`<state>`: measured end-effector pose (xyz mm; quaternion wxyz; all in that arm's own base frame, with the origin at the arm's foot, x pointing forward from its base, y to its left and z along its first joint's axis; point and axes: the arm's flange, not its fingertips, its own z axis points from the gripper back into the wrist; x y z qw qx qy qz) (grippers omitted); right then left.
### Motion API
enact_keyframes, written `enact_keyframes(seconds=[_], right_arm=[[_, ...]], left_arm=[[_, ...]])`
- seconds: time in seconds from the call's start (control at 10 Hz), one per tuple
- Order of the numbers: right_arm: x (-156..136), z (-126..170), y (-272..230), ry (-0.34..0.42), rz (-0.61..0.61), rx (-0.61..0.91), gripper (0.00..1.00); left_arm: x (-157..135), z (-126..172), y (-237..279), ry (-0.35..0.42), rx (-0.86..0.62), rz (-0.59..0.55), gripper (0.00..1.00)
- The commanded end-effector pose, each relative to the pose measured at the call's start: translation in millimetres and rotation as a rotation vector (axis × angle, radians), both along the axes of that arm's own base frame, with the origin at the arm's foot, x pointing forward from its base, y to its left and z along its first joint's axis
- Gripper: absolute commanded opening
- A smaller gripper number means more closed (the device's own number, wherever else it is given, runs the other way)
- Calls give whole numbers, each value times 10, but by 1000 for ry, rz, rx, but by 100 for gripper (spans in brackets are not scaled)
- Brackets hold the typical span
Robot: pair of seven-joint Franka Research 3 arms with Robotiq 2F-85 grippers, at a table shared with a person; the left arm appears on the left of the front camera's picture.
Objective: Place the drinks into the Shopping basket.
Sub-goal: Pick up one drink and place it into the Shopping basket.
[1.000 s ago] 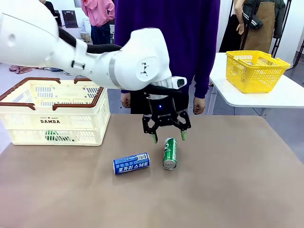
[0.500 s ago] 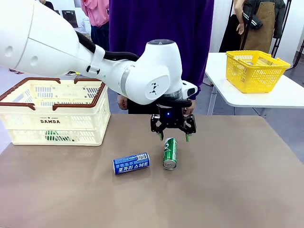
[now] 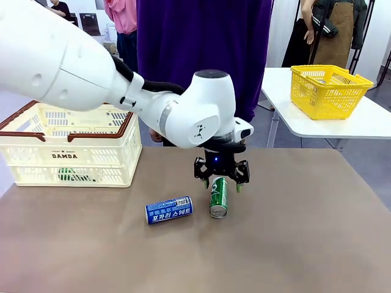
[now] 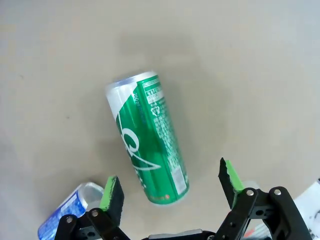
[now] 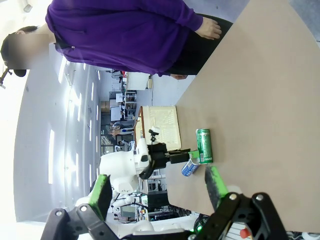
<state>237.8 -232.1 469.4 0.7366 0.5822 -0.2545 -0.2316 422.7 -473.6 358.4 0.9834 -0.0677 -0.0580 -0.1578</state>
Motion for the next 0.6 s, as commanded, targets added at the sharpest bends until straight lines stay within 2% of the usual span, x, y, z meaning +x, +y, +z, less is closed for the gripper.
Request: enact_keyframes(seconds=[0.0,0.5], right_arm=[[16,25,-8,-25,-3,10,100],[16,25,-8,-25,-3,10,100]], left_arm=[[-18,-240,-26,-32,47,44,100],[-38,-562,-58,-73,56,95,100]])
